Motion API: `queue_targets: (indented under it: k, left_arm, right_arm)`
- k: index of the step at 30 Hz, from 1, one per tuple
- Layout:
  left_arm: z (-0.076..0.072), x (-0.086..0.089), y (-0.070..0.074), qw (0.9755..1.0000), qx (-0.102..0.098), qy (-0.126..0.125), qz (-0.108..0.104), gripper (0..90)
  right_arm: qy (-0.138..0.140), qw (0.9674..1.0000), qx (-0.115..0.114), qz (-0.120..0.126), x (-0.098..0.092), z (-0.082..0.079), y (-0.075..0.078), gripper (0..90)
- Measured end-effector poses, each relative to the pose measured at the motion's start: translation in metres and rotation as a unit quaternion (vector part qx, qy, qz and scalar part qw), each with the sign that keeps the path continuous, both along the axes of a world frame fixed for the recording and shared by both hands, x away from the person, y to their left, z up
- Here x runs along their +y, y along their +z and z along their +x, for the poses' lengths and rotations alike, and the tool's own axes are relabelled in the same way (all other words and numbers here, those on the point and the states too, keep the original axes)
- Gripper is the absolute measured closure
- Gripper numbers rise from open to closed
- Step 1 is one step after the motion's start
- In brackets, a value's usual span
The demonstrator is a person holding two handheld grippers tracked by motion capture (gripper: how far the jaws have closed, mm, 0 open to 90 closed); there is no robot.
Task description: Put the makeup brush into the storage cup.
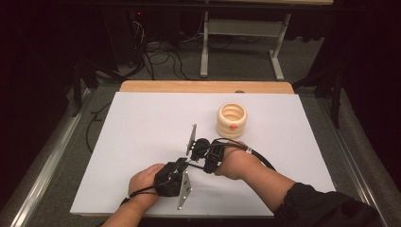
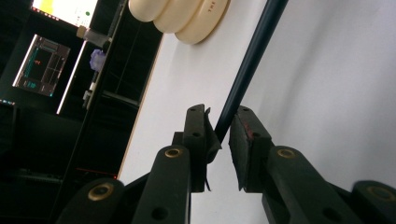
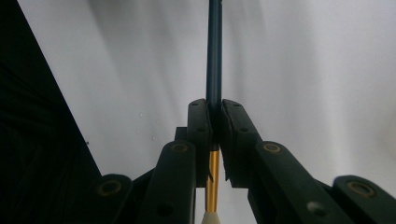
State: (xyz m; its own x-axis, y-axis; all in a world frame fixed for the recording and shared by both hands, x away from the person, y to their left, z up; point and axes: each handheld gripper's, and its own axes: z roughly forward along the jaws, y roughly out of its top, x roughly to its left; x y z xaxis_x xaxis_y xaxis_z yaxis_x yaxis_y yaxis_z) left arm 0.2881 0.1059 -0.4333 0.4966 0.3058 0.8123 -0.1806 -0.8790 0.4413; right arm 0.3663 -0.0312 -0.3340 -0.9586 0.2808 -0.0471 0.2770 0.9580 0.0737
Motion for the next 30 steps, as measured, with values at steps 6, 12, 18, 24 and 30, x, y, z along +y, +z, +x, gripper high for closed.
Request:
queue_targets:
  k: [6,12,18,24,30]
  left_arm:
    - [0.0,-0.001,-0.002,0.9999,-0.004,-0.002,0.011,79.8]
    - [0.0,-0.001,-0.002,0.9998,-0.005,-0.001,0.017,81.5]
    - [0.0,-0.001,-0.003,0.9998,-0.005,-0.002,0.02,82.9]
    - [0.0,-0.001,-0.003,0.9998,-0.005,-0.006,0.021,84.8]
    - [-0.001,-0.001,-0.002,0.9998,-0.004,-0.003,0.019,85.1]
  right_arm:
    - [0.0,1.0,-0.005,0.005,-0.001,0.0,0.002,85.1]
    - [0.003,0.9999,-0.011,0.006,-0.002,0.001,0.004,84.6]
    - [0.003,0.9998,-0.02,0.008,-0.003,0.002,0.006,83.6]
    - [-0.001,0.9996,-0.025,0.013,-0.003,0.003,0.01,82.0]
    - [-0.001,0.9994,-0.031,0.017,-0.003,0.004,0.011,70.7]
